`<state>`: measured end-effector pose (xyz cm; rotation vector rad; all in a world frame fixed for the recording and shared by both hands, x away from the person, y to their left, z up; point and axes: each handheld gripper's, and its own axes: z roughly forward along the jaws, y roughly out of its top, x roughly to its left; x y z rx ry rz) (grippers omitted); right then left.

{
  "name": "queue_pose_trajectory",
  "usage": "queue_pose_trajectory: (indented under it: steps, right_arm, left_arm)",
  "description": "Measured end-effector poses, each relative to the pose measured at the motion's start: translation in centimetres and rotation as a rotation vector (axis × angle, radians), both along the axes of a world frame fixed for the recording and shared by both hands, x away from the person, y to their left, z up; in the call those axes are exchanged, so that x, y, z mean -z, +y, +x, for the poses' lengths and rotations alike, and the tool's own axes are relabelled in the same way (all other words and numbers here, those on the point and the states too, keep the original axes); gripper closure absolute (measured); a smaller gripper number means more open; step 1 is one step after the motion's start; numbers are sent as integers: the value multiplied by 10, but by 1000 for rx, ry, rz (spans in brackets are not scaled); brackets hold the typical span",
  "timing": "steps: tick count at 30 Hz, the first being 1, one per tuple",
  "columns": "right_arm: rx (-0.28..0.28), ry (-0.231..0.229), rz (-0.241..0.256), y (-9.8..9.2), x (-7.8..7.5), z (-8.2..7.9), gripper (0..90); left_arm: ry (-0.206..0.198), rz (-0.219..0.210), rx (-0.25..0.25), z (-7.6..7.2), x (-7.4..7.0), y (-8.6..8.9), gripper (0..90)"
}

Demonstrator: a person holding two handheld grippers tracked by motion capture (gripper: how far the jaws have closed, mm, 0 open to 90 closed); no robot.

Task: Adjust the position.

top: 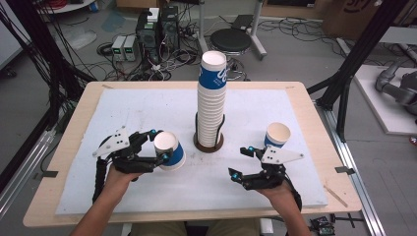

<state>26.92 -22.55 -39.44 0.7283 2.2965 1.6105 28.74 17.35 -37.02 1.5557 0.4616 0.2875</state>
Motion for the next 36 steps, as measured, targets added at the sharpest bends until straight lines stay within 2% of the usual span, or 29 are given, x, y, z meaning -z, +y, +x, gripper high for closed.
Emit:
queue_pose_trajectory:
  steps: [10, 17, 19, 21, 31, 36]
  right_arm:
    - [-102, 13, -5, 28, -2, 12, 190]
    - [-175, 17, 9, 46, -3, 18, 190]
    - [-210, 37, 12, 52, -3, 18, 190]
    - [-231, 37, 8, 58, -2, 19, 190]
    - [-262, 25, 31, 80, 1, 24, 190]
    - [-254, 18, 34, 85, 3, 25, 190]
  left_arm:
    - [-16, -3, 72, 4, -10, -23, 300]
    - [-5, 15, 110, 3, -5, -29, 300]
    - [-2, 19, 120, 3, -4, -30, 300]
    - [-1, 25, 129, 3, -2, -30, 300]
    - [-1, 23, 132, 4, 0, -33, 300]
    - [1, 26, 131, 3, 0, -35, 301]
